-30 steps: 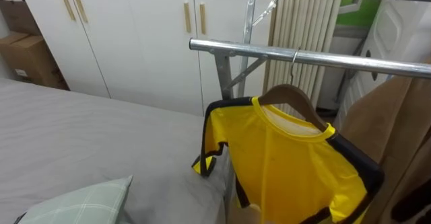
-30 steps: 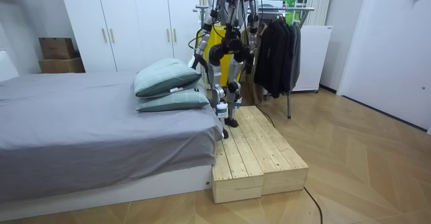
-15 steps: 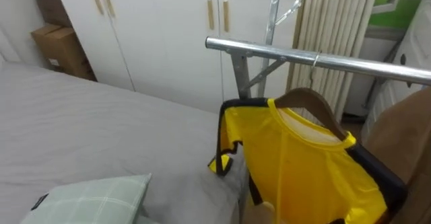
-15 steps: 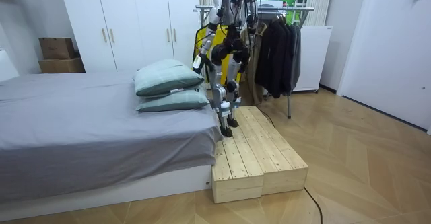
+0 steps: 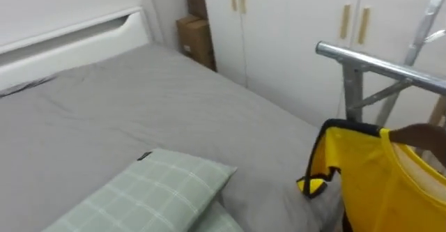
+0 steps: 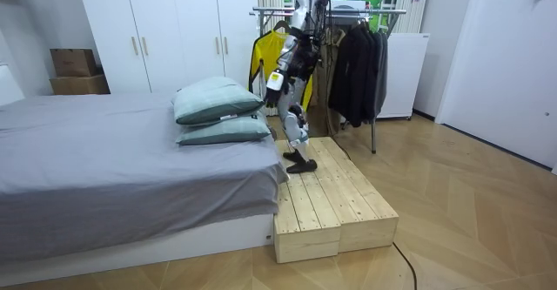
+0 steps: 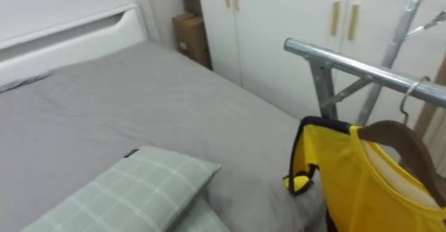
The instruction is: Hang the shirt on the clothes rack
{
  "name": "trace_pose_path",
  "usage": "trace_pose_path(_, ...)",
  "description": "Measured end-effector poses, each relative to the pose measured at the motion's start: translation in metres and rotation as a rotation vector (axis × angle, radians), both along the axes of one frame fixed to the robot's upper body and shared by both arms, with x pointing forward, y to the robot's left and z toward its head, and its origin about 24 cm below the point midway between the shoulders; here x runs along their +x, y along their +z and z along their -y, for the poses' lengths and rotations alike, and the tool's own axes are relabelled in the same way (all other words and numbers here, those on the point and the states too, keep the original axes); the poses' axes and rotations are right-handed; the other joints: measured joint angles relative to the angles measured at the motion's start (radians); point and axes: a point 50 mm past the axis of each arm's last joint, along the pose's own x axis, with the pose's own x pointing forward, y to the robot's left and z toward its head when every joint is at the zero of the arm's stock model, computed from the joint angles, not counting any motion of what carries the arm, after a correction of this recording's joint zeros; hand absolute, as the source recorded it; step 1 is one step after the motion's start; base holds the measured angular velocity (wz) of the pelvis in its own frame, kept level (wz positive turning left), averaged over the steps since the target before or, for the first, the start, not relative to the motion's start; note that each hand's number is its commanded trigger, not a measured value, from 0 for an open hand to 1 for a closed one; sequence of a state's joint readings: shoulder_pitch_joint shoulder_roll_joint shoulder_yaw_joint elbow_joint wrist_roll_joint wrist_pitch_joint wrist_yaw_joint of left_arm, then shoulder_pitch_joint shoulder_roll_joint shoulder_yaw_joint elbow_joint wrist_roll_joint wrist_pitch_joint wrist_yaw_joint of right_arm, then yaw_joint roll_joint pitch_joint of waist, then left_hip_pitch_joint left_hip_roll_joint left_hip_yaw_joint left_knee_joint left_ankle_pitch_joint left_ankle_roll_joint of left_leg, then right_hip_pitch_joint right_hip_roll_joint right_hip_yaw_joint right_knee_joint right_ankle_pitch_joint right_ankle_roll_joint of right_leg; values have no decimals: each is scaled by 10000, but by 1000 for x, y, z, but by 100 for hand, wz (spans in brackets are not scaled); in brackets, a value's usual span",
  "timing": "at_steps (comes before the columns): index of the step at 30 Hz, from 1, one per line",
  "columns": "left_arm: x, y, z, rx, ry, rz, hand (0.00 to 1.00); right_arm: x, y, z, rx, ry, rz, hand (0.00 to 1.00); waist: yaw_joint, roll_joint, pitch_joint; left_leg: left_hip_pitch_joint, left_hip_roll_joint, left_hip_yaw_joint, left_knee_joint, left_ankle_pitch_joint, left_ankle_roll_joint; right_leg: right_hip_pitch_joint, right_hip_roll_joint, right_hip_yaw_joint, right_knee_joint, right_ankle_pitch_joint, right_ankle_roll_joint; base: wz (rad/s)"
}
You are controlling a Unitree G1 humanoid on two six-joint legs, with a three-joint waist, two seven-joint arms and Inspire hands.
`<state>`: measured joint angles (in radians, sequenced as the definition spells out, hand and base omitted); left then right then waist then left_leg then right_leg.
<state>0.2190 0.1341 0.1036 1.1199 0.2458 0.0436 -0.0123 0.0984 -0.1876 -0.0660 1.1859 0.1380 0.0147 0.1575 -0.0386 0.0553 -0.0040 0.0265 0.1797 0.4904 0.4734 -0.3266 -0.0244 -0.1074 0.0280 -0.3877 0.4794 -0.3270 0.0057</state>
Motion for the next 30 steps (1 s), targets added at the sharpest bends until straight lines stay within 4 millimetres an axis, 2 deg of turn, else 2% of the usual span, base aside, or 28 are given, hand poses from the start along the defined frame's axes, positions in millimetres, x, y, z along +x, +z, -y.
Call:
trace_pose_path(1,2,0,-2,31,64,56,0,5,2,4,-117,-72,195,0,-79,-229,90,-39,-38,18,221,-273,-279,-358,-741,-98,1137,-344,-591,109)
trace_pose_path(2,8,7,-24,618,114,177,0,8,3,6,-254,-127,370,0,-176,-1090,375,-433,-164,164,1445,-953,-481,-1085,-1744,301,2953,-1700,-368,104)
trace_pose_path(3,7,8,-29,756,126,81,0,0,5,15,-578,-236,-10,0,21,-892,207,-657,132,161,2171,-1249,-492,-1134,-1623,264,3144,-1870,-905,68)
trace_pose_path(4,2,7,-25,674,114,-48,0,-4,6,20,-762,-232,-150,0,252,-684,43,-679,233,165,2188,-1314,-347,-1053,-1446,220,2891,-1813,-790,13)
trace_pose_path(5,-7,4,-19,476,141,-341,0,-7,5,21,-875,-216,-265,0,331,-356,-54,-550,143,193,1840,-1385,-122,-609,-1200,-38,2074,-1491,-215,16)
trace_pose_path(6,-10,3,-15,379,269,-510,0,-9,3,17,-773,-226,-370,0,222,-98,-105,-379,-21,242,1011,-1449,49,-233,-1089,-200,1653,-1154,282,33)
trace_pose_path(7,-11,2,-15,368,361,-552,0,-5,2,13,-673,-324,-305,0,167,-188,-61,-374,-89,205,883,-1407,26,-284,-1336,-79,2008,-1137,74,91)
trace_pose_path(8,-15,2,-16,360,500,-775,0,-3,2,13,-694,-268,-250,0,-243,-652,26,-473,-170,231,1144,-1406,29,-385,-2298,191,2743,-1423,-177,119)
trace_pose_path(9,-12,0,-11,245,493,-792,0,-9,1,11,-731,-372,-483,0,-353,-819,1,-741,-42,166,1677,-1351,-68,-397,-2344,253,2816,-1817,-244,129)
trace_pose_path(10,-12,-1,-7,162,433,-800,0,-12,1,12,-822,-430,-627,0,-340,-717,-6,-841,57,40,1854,-1293,-163,-328,-2222,190,2746,-1815,-232,92)
trace_pose_path(11,-15,-2,-2,12,346,-888,0,-17,1,14,-970,-538,-850,0,-230,-510,-42,-875,131,-191,1861,-1252,-176,-27,-2090,-144,2346,-1679,-140,63)
trace_pose_path(12,-22,-2,-2,-11,500,-1009,0,-20,1,16,-1034,-746,-918,0,-166,-431,-37,-796,46,-507,1566,-1125,-46,417,-2027,-493,1857,-1480,-92,67)
trace_pose_path(13,-23,-2,-3,11,532,-1066,0,-23,1,16,-1053,-787,-1016,0,-205,-444,-39,-760,-88,-769,1347,-947,28,642,-2012,-691,1604,-1390,-34,83)
trace_pose_path(14,-24,-2,-4,15,558,-1119,0,-30,-1,14,-1004,-887,-1254,0,-199,-474,-35,-656,-386,-1168,864,-681,154,1052,-1991,-910,1108,-1130,7,102)
trace_pose_path(15,-22,-2,-4,0,566,-1090,0,-31,-2,10,-911,-933,-1368,0,-239,-583,-60,-634,-620,-1478,414,-392,214,1291,-1836,-784,598,-714,-180,102)
trace_pose_path(16,-19,-2,-3,-11,567,-1043,0,-31,-3,8,-879,-899,-1400,0,-234,-655,-78,-624,-731,-1622,188,-233,264,1362,-1773,-721,373,-564,-170,95)
trace_pose_path(17,-15,-2,-2,-41,548,-968,0,-30,-3,7,-869,-844,-1396,0,-134,-666,-57,-556,-911,-1844,-258,23,363,1533,-1674,-301,-19,-242,-92,83)
trace_pose_path(18,-12,-3,-2,-51,559,-945,0,-27,-3,5,-845,-827,-1326,0,-88,-706,-15,-451,-1062,-2172,-567,202,440,1626,-1547,325,-184,7,5,80)
trace_pose_path(19,-11,-3,-2,-61,697,-907,0,-27,-4,3,-811,-815,-1288,0,-100,-639,30,-351,-1108,-2357,-698,278,468,1588,-1456,561,-183,90,26,87)
trace_pose_path(20,-11,-2,-5,-64,1021,-849,0,-26,-5,0,-701,-820,-1276,0,-100,-712,43,-247,-1197,-2711,-950,386,487,1691,-1274,1163,-536,212,129,70)
trace_pose_path(21,-12,-1,-7,-71,1319,-816,0,-21,-5,-3,-616,-726,-1168,0,-8,-783,51,-238,-1278,-2821,-1110,436,487,1860,-1074,1663,-1366,453,198,54)
trace_pose_path(22,-13,-1,-8,-89,1493,-830,0,-16,-5,-4,-583,-659,-1070,0,71,-773,54,-274,-1315,-2913,-1125,445,479,1975,-1026,1724,-1607,504,218,28)
trace_pose_path(24,-16,-1,-8,-118,1761,-921,0,-2,-4,-7,-463,-404,-751,0,171,-803,85,-485,-1387,-3140,-1098,454,467,2357,-901,1437,-2497,771,210,29)
trace_pose_path(30,-27,-2,-5,-193,1892,-1204,0,14,-4,-20,140,488,-367,0,349,-752,116,-525,-1393,-3460,-1130,459,444,2660,-793,1367,-2942,883,210,18)
